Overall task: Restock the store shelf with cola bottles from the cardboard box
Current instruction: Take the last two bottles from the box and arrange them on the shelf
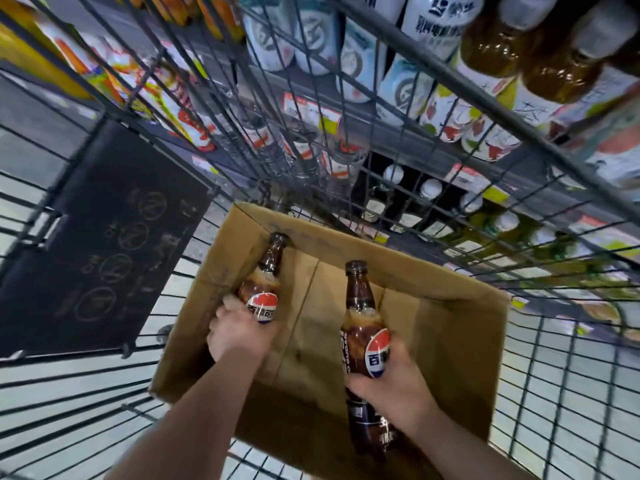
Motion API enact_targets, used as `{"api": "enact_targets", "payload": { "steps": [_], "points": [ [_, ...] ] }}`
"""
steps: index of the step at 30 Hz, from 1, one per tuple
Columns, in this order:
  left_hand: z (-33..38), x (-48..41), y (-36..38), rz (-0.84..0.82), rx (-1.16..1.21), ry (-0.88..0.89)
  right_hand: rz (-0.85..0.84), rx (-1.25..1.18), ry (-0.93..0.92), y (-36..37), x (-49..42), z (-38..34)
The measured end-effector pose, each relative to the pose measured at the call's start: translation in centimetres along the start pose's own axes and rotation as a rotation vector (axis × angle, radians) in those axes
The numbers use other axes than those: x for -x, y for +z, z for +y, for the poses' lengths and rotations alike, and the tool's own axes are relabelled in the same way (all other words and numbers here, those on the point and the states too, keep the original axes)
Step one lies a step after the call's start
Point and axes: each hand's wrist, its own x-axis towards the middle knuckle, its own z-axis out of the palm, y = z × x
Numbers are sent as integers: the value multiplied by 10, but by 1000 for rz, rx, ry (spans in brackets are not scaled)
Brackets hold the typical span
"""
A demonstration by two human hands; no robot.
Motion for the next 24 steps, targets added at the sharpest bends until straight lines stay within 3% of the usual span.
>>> {"api": "enact_targets", "payload": {
  "steps": [6, 16, 20, 24],
  "points": [
    [4, 32, -28, -29, 251, 81, 30, -57, -84, -18, 36, -11],
    [46, 191, -127, -87, 516, 391, 125, -234, -262, -96, 179, -42],
    [79, 272, -155, -145, 571, 447, 191, -397, -338, -152, 249, -28],
    [121, 357, -159, -163, 552, 661, 366, -468, -364, -214, 314, 14]
  ]
}}
